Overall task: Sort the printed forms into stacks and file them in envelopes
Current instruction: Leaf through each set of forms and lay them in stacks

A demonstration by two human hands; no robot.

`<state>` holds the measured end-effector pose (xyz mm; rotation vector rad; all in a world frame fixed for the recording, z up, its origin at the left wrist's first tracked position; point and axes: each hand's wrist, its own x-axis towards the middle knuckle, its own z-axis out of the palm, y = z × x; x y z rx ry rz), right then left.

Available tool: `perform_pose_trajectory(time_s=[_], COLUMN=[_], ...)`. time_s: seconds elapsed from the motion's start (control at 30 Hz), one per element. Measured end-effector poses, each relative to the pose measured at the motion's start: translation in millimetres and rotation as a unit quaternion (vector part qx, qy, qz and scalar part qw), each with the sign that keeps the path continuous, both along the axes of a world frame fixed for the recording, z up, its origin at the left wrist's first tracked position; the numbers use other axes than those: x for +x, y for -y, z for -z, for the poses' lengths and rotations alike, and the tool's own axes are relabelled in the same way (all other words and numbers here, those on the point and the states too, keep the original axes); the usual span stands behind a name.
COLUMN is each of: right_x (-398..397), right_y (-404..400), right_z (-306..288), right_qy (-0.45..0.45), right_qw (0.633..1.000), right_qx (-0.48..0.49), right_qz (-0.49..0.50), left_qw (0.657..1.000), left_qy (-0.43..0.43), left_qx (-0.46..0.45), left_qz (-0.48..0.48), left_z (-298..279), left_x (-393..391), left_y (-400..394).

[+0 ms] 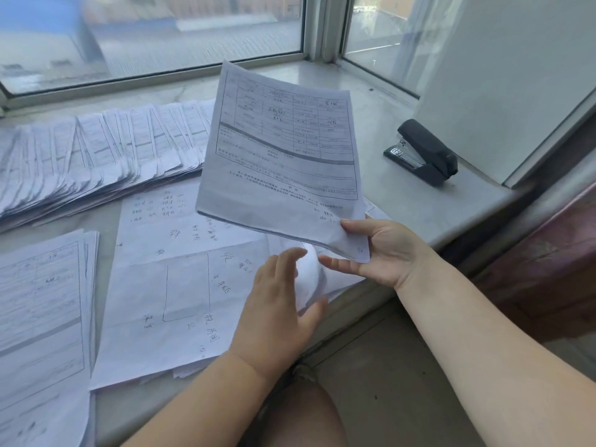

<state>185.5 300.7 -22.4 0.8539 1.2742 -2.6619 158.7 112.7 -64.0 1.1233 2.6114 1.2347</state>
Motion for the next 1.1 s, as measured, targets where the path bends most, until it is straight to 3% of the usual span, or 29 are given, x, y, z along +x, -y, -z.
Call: perform_pose_trajectory(time_s=[0.23, 0.33, 0.4, 0.47, 0.57, 0.73, 0.83, 0.93, 1.1], right_x=[1.7, 6.1, 15.0, 29.4, 49.2, 33.5, 13.0, 4.4, 14.9], right_y=[3.8, -5.5, -20.4, -38.3, -55.5, -22.0, 6.0, 6.3, -23.4], right_z=[-4.3, -15.5, -28.8, -43.5, -63.3, -50.7, -21.0, -6.5, -14.5], right_qy=[0.013, 0.017, 0.021, 0.039, 0.066, 0.092, 0.111, 0.121, 0.119], right_qw=[0.997, 0.985, 0.967, 0.937, 0.912, 0.933, 0.935, 0.934, 0.938], right_qx=[0.011, 0.051, 0.145, 0.269, 0.386, 0.345, 0.323, 0.308, 0.273], right_qz=[0.069, 0.162, 0.206, 0.219, 0.123, -0.038, -0.093, -0.134, -0.175], left_qw=[0.999, 0.996, 0.972, 0.942, 0.923, 0.934, 0.959, 0.982, 0.988], left_qy=[-0.012, 0.049, 0.104, 0.105, 0.097, 0.075, 0.049, 0.082, 0.098], left_qx=[-0.053, 0.048, 0.148, 0.221, 0.275, 0.284, 0.237, 0.146, 0.068], left_qz=[0.008, -0.055, -0.152, -0.228, -0.252, -0.205, -0.147, -0.092, -0.097], left_z=[5.1, 4.1, 3.8, 1.7, -6.2, -12.1, -11.1, -0.2, 10.3], left_x=[-4.5, -4.1, -6.1, -6.5, -5.3, -4.0, -5.5, -13.5, -22.4], left_y=[3.6, 3.7, 7.5, 14.0, 21.7, 22.9, 16.9, 10.9, 11.3])
